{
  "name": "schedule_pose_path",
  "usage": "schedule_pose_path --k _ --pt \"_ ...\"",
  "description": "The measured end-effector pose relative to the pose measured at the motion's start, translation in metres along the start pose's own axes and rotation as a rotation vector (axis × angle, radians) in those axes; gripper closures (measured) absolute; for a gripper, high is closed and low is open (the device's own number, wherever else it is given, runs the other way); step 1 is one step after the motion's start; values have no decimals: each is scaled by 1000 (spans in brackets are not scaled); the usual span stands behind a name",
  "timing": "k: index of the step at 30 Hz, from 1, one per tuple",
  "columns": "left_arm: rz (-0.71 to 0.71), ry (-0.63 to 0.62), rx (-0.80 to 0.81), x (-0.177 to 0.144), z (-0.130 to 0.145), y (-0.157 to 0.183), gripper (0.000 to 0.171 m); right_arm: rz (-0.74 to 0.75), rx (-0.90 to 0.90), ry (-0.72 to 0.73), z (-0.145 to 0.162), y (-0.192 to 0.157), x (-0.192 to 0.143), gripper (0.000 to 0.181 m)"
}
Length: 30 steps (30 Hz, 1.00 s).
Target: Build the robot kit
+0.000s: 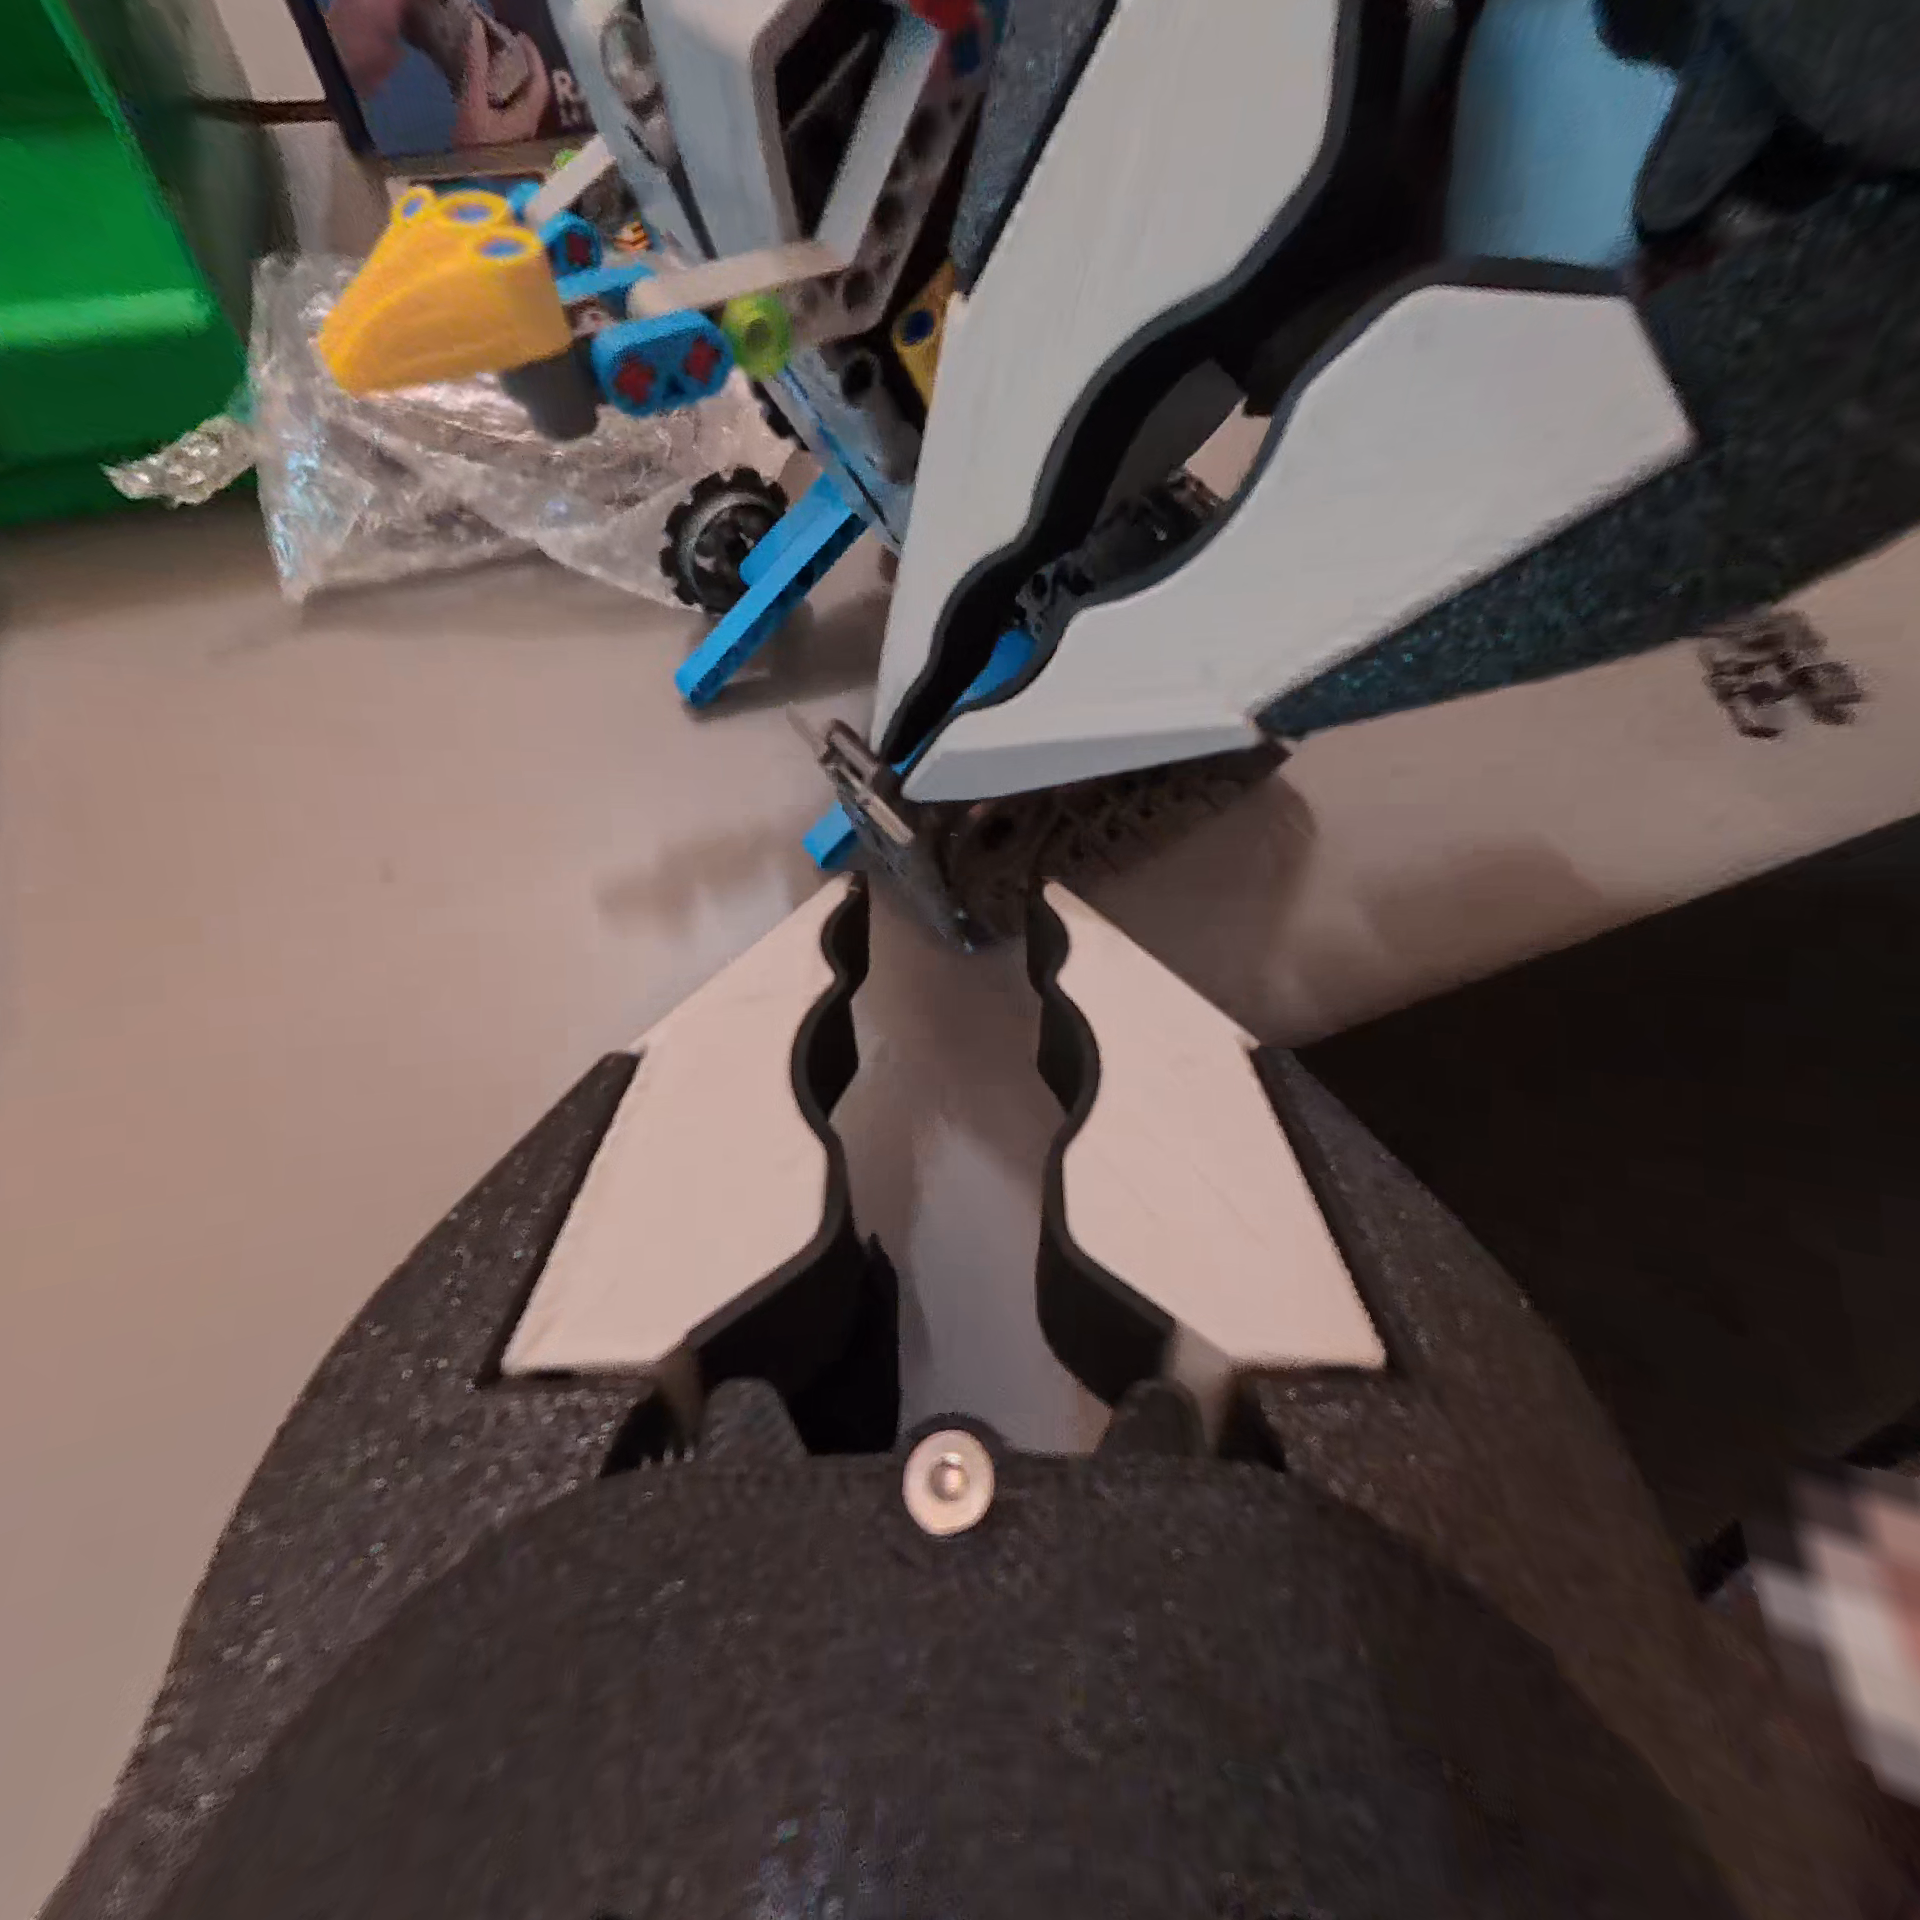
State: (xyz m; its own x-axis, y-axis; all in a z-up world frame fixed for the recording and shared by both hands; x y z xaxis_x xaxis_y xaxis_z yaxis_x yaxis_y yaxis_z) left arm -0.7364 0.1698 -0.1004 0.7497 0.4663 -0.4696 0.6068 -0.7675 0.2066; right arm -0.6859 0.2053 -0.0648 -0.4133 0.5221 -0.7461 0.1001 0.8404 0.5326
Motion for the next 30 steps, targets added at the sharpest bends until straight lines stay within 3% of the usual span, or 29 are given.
schedule_pose_path --k 10,11,12,13,15,17,22,25,30 --pt "-28 -33 41 15 -7 -8 161 -26 78 13 5 -1 -11 181" --pt "-33 -34 50 16 -7 -8 161 -98 140 2 5 -3 -19 175" --pt "-40 -36 62 17 -7 -8 161 -120 202 5 4 1 -27 156" --pt "-46 -40 77 17 -7 -7 161 -98 226 37 3 7 -37 152" --pt "-62 -43 111 19 -8 -6 161 28 178 108 8 17 -58 155" --pt "-81 -44 163 21 -8 -4 161 103 70 74 18 13 -67 156" --pt "-144 -56 358 28 -9 4 161 308 -288 18 20 -8 -54 157" --pt "-188 -69 442 31 -8 6 161 300 -374 -86 24 -10 -40 156" --pt "-156 -58 417 28 -10 5 161 211 -243 -67 25 -2 -45 155"
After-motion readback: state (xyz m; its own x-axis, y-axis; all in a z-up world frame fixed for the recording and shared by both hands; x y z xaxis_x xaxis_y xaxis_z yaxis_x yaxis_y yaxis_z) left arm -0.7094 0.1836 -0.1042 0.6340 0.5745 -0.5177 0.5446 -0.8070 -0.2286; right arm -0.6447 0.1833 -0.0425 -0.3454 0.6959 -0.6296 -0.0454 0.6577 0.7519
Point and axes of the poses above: each gripper's, where its closed fingertips meet, x out along the fingers, z out of its underside, y = z × x across the jaws, the point moved 6 cm from there along -x, back along the fingers, and after that the axes turned 14 degrees about z, right-handed, at the moved point
